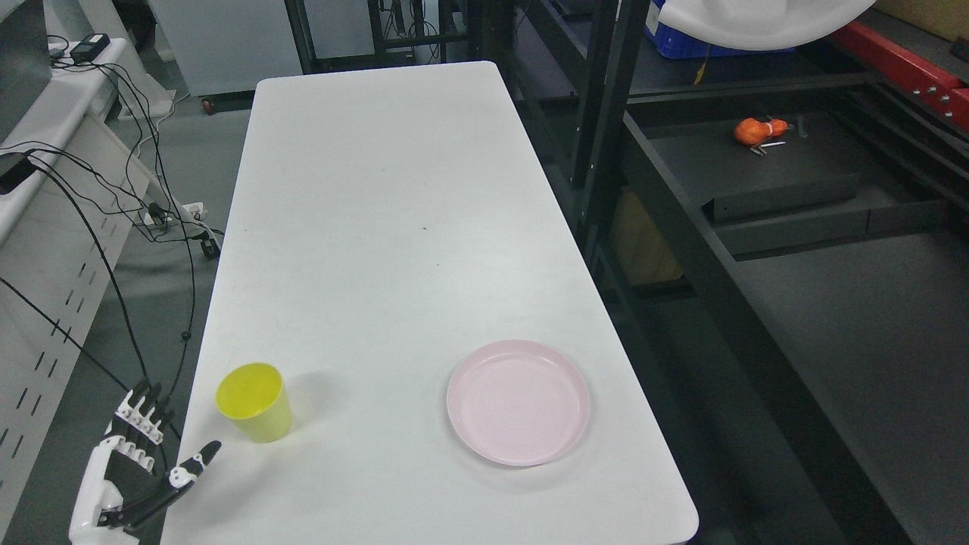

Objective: Place yellow IKEA cup on middle right shelf
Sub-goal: 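Reach the left hand toward the yellow cup on the table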

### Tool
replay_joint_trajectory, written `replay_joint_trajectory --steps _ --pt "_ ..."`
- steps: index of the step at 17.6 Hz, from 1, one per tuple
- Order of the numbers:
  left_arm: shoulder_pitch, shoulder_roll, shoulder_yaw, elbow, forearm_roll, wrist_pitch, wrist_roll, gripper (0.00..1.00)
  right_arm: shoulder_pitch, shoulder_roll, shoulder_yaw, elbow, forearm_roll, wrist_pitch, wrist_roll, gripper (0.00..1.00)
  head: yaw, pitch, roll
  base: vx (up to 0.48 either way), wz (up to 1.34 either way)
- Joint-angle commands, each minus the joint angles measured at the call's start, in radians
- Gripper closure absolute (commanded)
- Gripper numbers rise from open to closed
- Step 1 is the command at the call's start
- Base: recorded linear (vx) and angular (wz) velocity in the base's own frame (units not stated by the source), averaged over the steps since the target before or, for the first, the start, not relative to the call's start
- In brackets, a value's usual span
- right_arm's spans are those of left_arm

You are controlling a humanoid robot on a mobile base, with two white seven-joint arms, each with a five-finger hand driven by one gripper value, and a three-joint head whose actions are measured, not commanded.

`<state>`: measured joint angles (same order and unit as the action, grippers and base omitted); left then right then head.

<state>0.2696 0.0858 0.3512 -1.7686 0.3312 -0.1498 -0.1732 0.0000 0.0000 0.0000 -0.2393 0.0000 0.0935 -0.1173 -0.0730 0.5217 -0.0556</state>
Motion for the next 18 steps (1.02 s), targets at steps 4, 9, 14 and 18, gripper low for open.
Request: replay_joint_trajectory --steps 4,9,14,18 --pt "-0.019 -0.012 -0.06 0.026 -0.001 -0.007 -0.014 0.01 0.014 -0.017 0.017 0.0 -0.025 0.0 0.001 0.01 0.0 0.0 0.0 -0.041 0.01" --pt "-0.111 -0.031 -0.067 0.1 0.008 -0.017 -0.014 0.01 0.014 -0.017 0.017 0.0 -0.025 0.0 0.001 0.01 0.0 0.0 0.0 -0.038 0.0" --pt "-0.121 -0.052 -0.107 0.104 0.008 -0.014 -0.014 0.01 0.014 -0.017 0.017 0.0 -0.025 0.0 0.001 0.01 0.0 0.0 0.0 -0.011 0.0" --pt "-0.168 -0.054 -0.112 0.167 0.005 -0.013 -0.012 0.01 0.014 -0.017 0.017 0.0 -0.025 0.0 0.001 0.01 0.0 0.0 0.0 -0.005 0.04"
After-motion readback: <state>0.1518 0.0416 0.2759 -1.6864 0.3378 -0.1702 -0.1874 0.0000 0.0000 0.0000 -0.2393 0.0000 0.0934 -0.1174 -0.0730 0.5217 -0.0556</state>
